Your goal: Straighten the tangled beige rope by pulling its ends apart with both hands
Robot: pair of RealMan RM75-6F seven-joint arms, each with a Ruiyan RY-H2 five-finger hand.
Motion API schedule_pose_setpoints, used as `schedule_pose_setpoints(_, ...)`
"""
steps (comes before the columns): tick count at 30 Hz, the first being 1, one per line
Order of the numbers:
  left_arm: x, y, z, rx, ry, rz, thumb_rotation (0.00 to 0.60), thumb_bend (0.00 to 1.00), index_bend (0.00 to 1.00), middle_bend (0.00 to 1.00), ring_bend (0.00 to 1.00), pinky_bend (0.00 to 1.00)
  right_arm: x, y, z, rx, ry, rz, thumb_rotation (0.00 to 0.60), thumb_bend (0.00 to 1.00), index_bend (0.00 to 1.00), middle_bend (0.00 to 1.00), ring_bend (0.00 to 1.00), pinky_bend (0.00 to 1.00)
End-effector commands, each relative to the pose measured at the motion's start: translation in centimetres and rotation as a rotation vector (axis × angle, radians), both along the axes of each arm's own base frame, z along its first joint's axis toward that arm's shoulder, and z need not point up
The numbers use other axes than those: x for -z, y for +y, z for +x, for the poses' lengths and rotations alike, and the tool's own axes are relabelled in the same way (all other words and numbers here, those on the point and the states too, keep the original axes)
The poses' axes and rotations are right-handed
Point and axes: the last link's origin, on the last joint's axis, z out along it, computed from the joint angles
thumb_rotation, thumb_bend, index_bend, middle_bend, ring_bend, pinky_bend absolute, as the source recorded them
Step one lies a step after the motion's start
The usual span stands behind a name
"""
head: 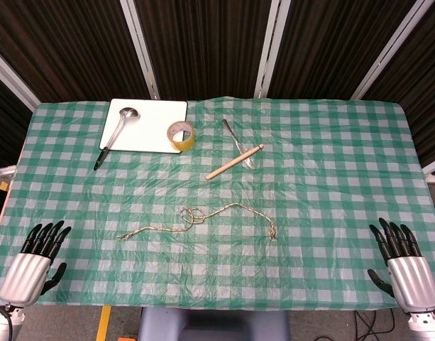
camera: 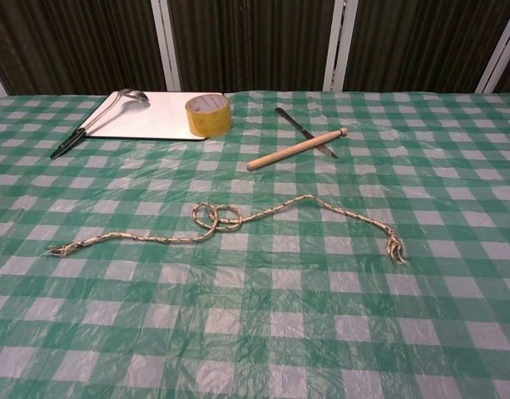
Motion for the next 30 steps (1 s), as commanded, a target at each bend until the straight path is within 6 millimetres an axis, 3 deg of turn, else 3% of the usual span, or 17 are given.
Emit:
schedule_pose_setpoints(1, 0.1, 0.1, 0.1, 0.007, -0.032, -0.019, 0.6, 0.42, 0.0, 0.0, 0.0, 0.06, -0.1, -0.1, 0.0, -0.005, -0.012, -0.002, 0.6, 0.29, 0.0, 0.0, 0.0, 0.0)
schedule_pose_setpoints(7, 2.6, 1.9, 0.6, 0.053, -0.17, -0.124, 0.6, 0.4, 0.0, 0.0, 0.0, 0.07, 0.0, -0.4, -0.1, -0.009, -0.023, 0.0, 0.6, 0.29, 0.0, 0.0, 0.0, 0.0)
schedule_pose_setpoints(11, 5.4, 4.0, 0.5, 0.033, -0.174, -0.172, 0.6, 0.4, 0.02, 0.0, 0.0, 0.09, 0.0, -0.5, -0.1, -0.008, -0.021, -0.011, 0.6, 0.29, 0.0, 0.0, 0.0, 0.0)
schedule_pose_setpoints(16, 8.8, 5.1, 0.5, -0.025, -0.168, -0.231, 0.6, 0.4, 0.06, 0.0, 0.0, 0.06, 0.4, -0.6, -0.1, 0.001, -0.007, -0.003, 0.6, 0.29, 0.0, 0.0, 0.0, 0.0)
schedule_pose_setpoints(22, 10.9, 6.1, 1.5, -0.05, -0.162, -0.252, 0.6, 0.38, 0.09, 0.0, 0.0, 0.06, 0.8, -0.8, -0.2, 0.013, 0.006, 0.012, 0.6, 0.29, 0.0, 0.0, 0.0, 0.0)
schedule_pose_setpoints(30, 12.9, 8.0, 2.5, -0.054, -0.171, -0.196, 0.6, 0.39, 0.28, 0.0, 0.0, 0.06, 1.1, -1.1, -0.3, 0.025, 0.013, 0.022, 0.6, 0.29, 0.0, 0.0, 0.0, 0.0)
